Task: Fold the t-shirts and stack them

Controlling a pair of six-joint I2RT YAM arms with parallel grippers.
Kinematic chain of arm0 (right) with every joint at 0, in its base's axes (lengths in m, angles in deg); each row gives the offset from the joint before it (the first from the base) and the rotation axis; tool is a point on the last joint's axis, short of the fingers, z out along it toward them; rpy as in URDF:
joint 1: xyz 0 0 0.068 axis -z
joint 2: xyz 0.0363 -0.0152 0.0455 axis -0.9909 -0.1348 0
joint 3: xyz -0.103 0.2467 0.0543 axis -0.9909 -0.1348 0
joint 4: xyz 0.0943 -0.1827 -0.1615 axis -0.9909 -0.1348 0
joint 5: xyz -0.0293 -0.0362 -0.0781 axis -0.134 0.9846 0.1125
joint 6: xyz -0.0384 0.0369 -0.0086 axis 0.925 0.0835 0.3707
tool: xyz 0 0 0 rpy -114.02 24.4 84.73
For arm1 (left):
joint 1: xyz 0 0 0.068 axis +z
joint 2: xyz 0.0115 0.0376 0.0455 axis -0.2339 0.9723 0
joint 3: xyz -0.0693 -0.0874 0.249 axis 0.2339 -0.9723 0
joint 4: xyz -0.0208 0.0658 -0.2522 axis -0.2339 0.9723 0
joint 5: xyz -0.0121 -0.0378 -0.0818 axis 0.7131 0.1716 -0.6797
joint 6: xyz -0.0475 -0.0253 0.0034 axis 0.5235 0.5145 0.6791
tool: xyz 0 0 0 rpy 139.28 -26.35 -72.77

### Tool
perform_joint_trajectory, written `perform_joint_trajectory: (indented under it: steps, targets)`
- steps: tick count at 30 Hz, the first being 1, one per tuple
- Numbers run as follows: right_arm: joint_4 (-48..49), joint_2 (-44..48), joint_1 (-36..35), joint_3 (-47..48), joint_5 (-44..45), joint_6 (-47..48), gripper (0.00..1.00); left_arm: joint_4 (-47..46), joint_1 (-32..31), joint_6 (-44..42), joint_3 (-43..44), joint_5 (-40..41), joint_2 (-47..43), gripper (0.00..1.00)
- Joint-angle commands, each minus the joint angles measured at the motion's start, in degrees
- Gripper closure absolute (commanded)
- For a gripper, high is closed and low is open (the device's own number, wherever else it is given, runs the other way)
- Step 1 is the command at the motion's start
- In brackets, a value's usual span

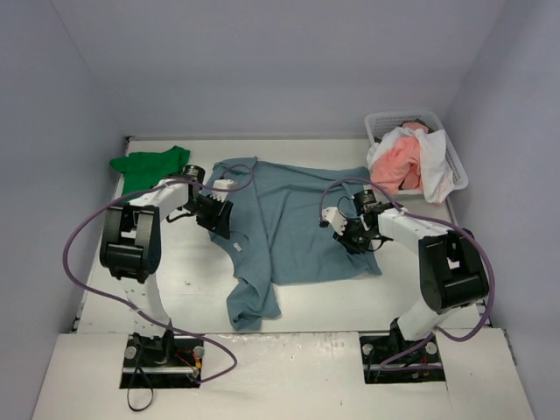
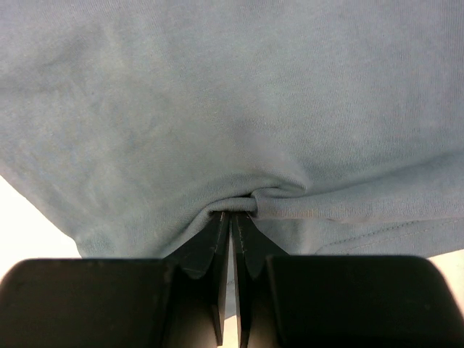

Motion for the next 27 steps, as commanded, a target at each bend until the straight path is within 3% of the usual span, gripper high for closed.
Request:
perform_joint_trajectory:
  steps: [1,7,21,27]
  targets:
    - [-4.17,-0.13,-0.97,-1.82,-3.36,-1.10,0.97,-4.40,-1.26,3.43,3.94,0.48,1.80,0.60]
    - [-4.09,0.84,-0.97,-2.43,-3.10,-1.10,0.97,-6.15,-2.67,3.79,3.95,7.16,3.83,0.60]
    - [-4.09,-0.74,-0.97,-1.90,-3.10,-1.01,0.97,-12.04,-1.01,1.77,2.09,44.05,6.20,0.61]
    - [-4.00,-0.48,-0.97,-2.16,-3.80,-1.37,0.97,-13.19,0.05,0.45,7.00,49.09,10.15,0.60]
